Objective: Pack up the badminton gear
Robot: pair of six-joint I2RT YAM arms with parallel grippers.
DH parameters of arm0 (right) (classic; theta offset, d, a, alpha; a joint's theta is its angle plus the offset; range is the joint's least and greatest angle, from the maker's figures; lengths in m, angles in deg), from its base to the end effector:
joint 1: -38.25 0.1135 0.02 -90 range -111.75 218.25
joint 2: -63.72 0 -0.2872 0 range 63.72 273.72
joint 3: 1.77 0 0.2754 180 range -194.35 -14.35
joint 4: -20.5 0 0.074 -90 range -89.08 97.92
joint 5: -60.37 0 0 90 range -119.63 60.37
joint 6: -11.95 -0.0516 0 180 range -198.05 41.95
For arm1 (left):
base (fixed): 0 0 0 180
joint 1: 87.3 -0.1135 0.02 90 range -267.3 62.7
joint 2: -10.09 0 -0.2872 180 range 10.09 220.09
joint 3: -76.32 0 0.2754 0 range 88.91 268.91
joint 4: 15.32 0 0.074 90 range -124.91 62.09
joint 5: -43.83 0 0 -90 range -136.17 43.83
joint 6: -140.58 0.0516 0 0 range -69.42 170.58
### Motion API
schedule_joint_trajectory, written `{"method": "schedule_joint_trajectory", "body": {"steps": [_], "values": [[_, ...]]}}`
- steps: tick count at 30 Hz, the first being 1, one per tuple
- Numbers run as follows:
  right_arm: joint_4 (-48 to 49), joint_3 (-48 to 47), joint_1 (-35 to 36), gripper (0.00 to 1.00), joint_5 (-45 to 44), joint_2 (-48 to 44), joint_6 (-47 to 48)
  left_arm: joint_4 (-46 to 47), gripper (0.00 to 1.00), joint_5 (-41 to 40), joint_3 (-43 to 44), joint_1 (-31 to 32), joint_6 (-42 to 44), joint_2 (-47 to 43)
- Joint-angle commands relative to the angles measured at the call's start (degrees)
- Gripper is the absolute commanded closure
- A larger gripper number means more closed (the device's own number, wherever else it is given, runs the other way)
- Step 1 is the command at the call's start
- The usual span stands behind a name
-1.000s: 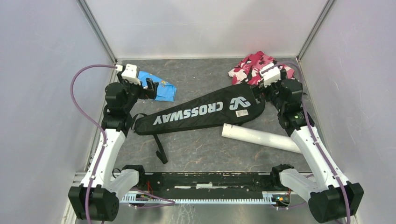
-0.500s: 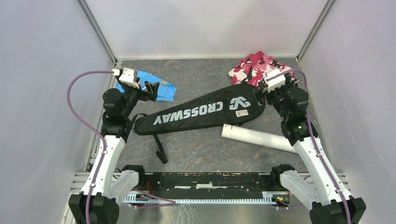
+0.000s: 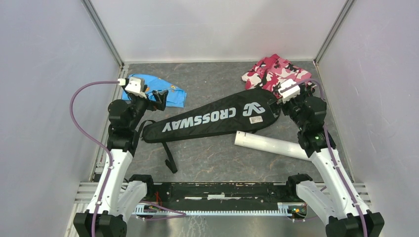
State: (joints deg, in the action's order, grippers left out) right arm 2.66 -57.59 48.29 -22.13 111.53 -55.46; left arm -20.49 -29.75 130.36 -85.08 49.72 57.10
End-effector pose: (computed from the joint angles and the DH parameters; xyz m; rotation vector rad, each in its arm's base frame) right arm 0.2186 0.0455 0.3433 -0.5804 1.6415 -0.0467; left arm 0.2202 -0.0231 0.3613 0.2460 1.5258 -0.2629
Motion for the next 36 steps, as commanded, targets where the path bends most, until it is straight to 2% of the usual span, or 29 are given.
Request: {"method": "schedule_joint_trajectory", "body": {"steps": [1, 36], "values": [[1.5, -0.6, -1.3, 0.02, 0.9, -1.8, 0.4, 1.9, 0.0, 0.1, 0.3, -0.5, -1.6, -1.5], [0.6, -1.1, -2.6, 0.02, 0.2, -1.5, 0.9, 0.6, 0.0, 1.5, 0.9, -1.0, -1.9, -0.1]]}}
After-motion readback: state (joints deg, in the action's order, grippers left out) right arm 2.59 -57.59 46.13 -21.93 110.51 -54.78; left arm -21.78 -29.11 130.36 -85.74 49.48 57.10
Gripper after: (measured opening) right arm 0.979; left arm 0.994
